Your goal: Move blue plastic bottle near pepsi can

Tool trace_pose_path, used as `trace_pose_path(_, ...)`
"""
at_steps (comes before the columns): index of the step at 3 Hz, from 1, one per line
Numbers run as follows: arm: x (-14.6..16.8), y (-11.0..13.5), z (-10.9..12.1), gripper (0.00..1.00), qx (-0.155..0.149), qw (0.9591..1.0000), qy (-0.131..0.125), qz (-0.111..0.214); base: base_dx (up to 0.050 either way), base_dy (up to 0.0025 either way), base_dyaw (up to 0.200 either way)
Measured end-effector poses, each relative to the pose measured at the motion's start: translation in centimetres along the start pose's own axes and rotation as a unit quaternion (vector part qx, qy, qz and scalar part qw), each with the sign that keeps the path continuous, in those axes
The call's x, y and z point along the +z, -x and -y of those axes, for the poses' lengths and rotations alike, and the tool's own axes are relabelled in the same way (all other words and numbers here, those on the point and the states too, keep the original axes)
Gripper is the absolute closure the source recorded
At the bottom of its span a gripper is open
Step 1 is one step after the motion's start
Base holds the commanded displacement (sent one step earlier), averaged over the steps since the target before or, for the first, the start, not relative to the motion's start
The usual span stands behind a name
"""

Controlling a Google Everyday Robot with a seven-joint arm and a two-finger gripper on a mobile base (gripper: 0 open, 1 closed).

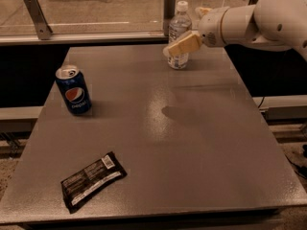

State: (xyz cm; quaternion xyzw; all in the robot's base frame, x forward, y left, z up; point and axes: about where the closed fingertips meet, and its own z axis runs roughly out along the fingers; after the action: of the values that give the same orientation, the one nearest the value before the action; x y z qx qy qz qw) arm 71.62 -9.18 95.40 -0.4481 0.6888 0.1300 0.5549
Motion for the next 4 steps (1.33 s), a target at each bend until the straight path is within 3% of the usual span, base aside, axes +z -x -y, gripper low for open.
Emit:
trace_pose_path(1, 1.4, -0.4, 0.0, 0.00, 0.007, 1.0000, -0.003, 0.001, 0.000, 0.00000, 0.000)
trace_pose_path(2, 2.1, -0.7, 0.2, 0.17, 0.017, 0.9998, -0.008, 0.000, 0.000, 0.00000, 0.000)
trace_pose_path(4, 2.6, -1.3, 0.8, 0.64, 0.027, 0.9996, -0.009, 0.003, 0.000, 0.00000, 0.000)
